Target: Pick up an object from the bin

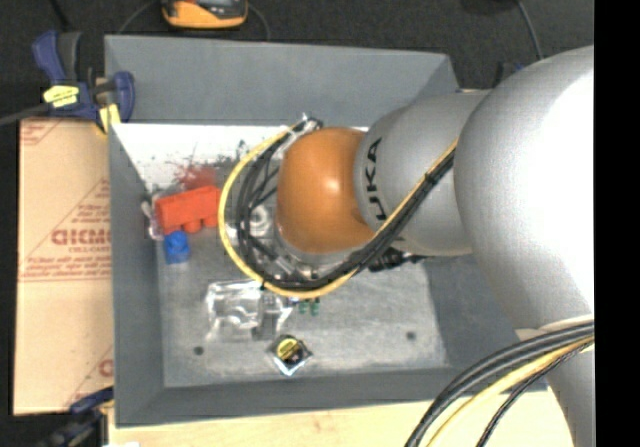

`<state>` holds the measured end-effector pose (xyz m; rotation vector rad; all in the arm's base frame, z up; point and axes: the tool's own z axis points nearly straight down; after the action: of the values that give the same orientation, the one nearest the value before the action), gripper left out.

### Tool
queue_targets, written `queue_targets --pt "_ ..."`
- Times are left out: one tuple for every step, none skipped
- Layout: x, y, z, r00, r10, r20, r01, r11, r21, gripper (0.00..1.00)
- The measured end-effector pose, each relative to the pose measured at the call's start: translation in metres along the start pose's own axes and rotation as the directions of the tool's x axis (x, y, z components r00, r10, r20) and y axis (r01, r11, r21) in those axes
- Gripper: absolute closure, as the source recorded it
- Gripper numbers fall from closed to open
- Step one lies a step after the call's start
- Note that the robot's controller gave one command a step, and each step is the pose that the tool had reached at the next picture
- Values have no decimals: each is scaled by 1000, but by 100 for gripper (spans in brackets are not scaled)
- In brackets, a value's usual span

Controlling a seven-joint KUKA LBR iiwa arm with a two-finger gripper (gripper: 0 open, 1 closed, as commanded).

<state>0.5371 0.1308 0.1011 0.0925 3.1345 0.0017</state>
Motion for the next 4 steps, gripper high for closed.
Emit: queue_targets --pt "1 -8 1 995 100 -5 -100 995 1 0" --pt "3 -16 32 979 204 -8 -204 979 3 0" --pt "3 -16 31 979 203 -6 -203 979 1 0" --pt "2 -16 31 979 206 -4 -206 979 1 100"
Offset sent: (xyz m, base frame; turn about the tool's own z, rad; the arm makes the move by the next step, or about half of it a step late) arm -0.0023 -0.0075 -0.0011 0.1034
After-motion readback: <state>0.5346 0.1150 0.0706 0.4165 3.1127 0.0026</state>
